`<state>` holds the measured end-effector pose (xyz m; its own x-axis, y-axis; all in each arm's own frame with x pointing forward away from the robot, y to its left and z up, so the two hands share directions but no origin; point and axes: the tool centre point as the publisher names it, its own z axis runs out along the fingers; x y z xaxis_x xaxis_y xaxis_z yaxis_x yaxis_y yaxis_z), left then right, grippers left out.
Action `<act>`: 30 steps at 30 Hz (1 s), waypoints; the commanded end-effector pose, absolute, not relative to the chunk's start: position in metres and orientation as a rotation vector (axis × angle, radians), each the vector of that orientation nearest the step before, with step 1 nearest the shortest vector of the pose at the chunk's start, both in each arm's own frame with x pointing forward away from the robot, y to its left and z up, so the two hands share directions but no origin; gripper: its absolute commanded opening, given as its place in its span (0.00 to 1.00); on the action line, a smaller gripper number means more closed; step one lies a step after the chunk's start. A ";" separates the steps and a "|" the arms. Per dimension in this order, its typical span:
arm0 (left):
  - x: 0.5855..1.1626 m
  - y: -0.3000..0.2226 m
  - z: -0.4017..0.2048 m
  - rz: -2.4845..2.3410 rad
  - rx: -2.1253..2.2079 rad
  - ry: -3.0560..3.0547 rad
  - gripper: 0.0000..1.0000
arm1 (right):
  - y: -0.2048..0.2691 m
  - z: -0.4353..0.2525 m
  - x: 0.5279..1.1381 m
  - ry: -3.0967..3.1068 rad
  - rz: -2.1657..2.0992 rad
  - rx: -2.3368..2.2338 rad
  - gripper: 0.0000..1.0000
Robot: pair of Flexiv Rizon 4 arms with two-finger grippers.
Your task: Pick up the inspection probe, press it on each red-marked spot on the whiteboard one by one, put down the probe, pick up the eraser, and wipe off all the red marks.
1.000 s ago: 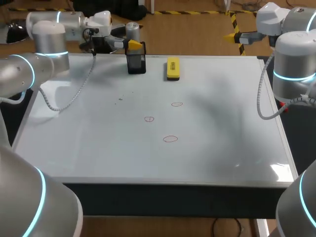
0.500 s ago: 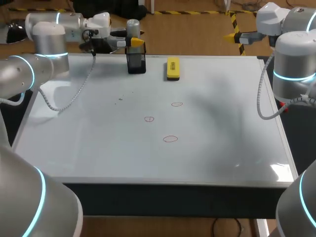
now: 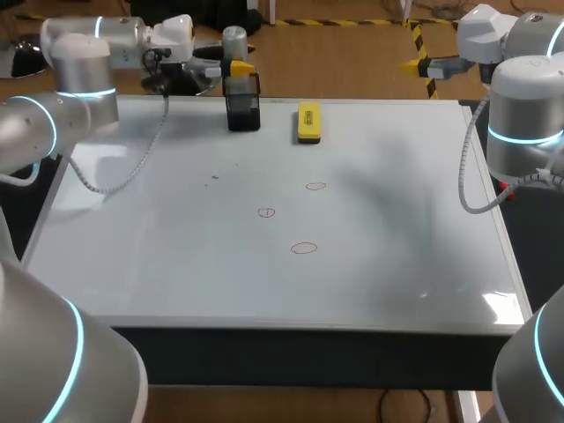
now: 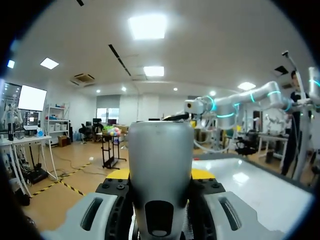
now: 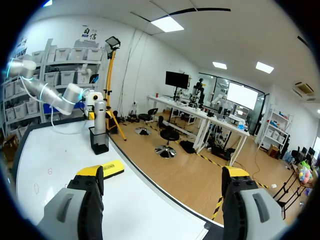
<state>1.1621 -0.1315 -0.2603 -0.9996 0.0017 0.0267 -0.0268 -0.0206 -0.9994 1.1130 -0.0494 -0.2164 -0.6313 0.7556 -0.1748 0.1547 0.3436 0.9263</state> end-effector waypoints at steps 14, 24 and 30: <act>1.151 -0.132 -0.196 2.256 0.033 -2.231 0.00 | -0.050 -0.216 1.113 2.011 1.291 0.792 1.00; 1.152 -0.113 -0.162 2.316 0.067 -2.208 0.00 | -0.050 -0.216 1.113 2.011 1.291 0.792 1.00; 1.158 -0.086 -0.166 2.322 0.154 -2.260 0.00 | -0.050 -0.216 1.113 2.011 1.291 0.792 1.00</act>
<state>1.1699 -0.0953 -0.1721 -0.9996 -0.0268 -0.0099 0.0110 -0.0425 -0.9990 1.1130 -0.0495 -0.2164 -0.6312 0.7556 -0.1748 0.1547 0.3436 0.9263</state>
